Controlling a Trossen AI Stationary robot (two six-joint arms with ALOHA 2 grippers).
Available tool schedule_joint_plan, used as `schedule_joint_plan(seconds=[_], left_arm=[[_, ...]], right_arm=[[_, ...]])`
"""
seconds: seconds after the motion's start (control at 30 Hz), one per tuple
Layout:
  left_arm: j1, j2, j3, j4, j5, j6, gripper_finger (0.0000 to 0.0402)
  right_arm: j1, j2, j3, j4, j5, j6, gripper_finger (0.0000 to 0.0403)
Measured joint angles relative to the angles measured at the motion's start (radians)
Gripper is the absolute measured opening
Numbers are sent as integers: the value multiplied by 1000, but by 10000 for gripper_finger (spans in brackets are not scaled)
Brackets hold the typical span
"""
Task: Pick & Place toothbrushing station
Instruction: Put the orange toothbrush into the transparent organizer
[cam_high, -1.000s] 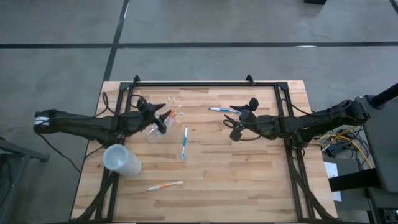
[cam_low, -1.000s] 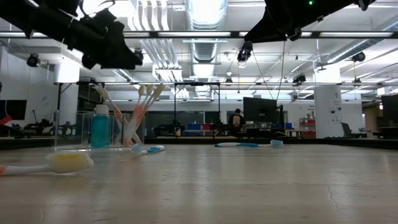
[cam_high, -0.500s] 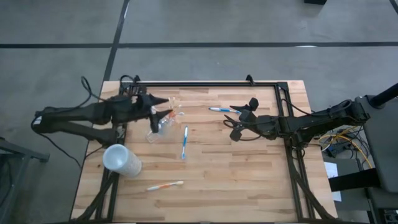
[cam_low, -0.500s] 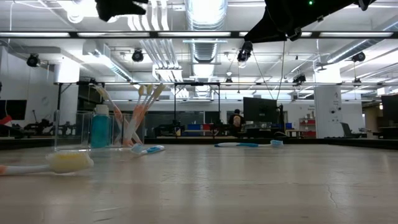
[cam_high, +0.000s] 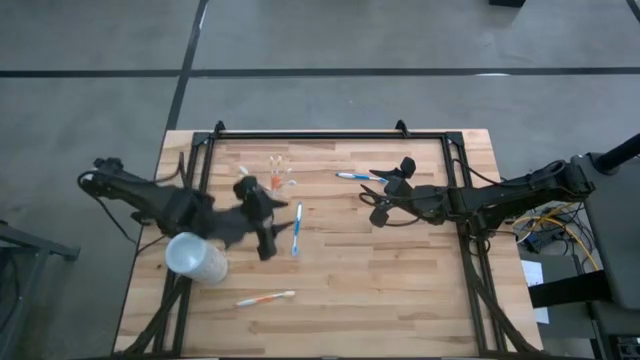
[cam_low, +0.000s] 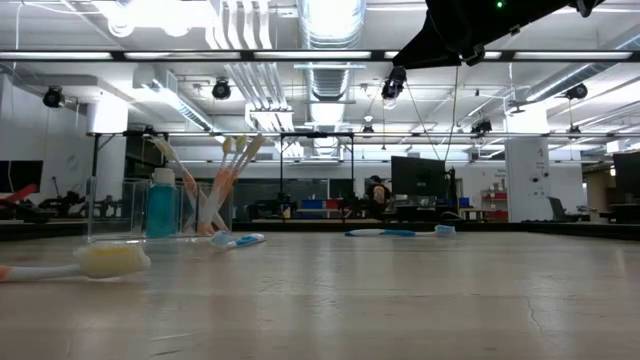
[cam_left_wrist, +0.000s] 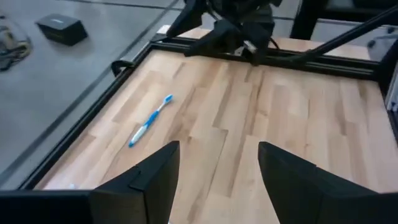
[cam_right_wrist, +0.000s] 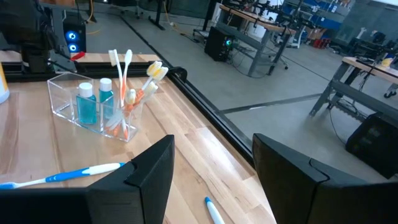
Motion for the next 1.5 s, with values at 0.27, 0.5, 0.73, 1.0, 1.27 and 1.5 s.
schedule_joint_plan(seconds=[0.27, 0.5, 0.73, 1.0, 1.27, 1.5], left_arm=[[-243, 134, 56, -189, -236, -292, 223], [-331, 175, 46, -258, -88, -494, 223], [-361, 252, 25, -251, 102, -468, 223], [-354, 367, -100, -16, 125, -452, 223], [-348, 421, -247, 90, 152, -532, 222], [-332, 424, -400, 375, 185, -445, 222]], right_arm=[[0, 0, 0, 0, 0, 0, 210], [0, 0, 0, 0, 0, 0, 210], [0, 0, 0, 0, 0, 0, 210], [0, 0, 0, 0, 0, 0, 210], [0, 0, 0, 0, 0, 0, 210], [0, 0, 0, 0, 0, 0, 210]])
